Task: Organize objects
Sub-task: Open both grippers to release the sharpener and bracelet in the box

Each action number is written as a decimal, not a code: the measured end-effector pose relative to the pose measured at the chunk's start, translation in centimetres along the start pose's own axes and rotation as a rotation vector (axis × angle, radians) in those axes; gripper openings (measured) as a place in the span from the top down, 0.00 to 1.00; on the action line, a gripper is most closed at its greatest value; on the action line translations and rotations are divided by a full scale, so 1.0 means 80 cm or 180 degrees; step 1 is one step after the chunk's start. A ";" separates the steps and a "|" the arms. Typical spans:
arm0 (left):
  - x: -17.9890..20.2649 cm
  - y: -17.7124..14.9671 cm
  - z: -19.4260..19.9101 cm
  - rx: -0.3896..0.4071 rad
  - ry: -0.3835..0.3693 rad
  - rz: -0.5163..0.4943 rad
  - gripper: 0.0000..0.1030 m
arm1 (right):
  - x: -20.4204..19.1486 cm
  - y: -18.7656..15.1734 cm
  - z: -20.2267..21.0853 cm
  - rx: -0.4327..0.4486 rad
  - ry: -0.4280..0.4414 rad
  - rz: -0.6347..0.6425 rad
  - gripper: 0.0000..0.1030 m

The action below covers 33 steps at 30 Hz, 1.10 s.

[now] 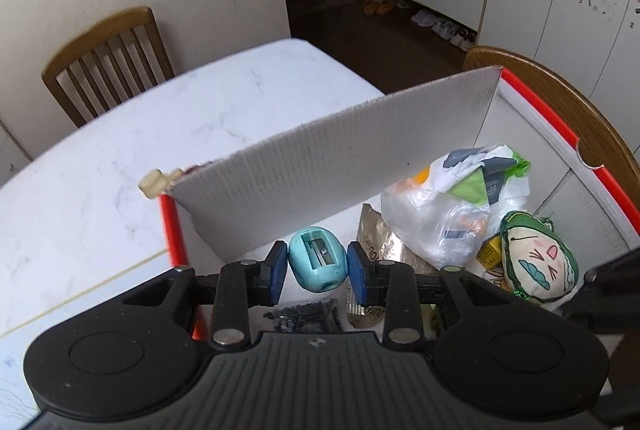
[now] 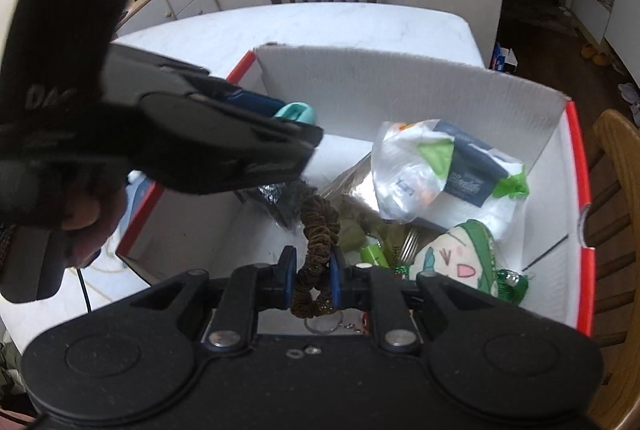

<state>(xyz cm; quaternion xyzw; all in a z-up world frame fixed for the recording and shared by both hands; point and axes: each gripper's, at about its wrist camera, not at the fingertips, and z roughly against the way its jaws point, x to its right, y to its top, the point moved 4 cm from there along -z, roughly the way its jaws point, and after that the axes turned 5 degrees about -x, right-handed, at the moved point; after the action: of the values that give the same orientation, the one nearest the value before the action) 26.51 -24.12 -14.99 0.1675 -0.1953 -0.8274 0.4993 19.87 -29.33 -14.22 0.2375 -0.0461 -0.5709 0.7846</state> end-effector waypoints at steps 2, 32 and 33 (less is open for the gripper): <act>0.001 0.000 -0.007 -0.0048 0.0003 0.0016 0.69 | 0.000 -0.001 -0.006 -0.0025 -0.0009 0.0011 0.85; 0.010 -0.004 -0.021 -0.0298 -0.0087 0.0138 0.68 | 0.018 -0.004 -0.027 -0.0104 0.0100 -0.0208 0.41; 0.010 -0.004 -0.019 -0.0287 -0.0097 0.0142 0.68 | 0.017 -0.004 -0.025 -0.0089 0.0103 -0.0211 0.40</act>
<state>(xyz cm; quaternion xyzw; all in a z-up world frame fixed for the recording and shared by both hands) 26.63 -24.93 -16.56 0.1278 -0.1692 -0.8264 0.5217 20.76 -30.04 -16.39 0.2371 -0.0174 -0.5932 0.7691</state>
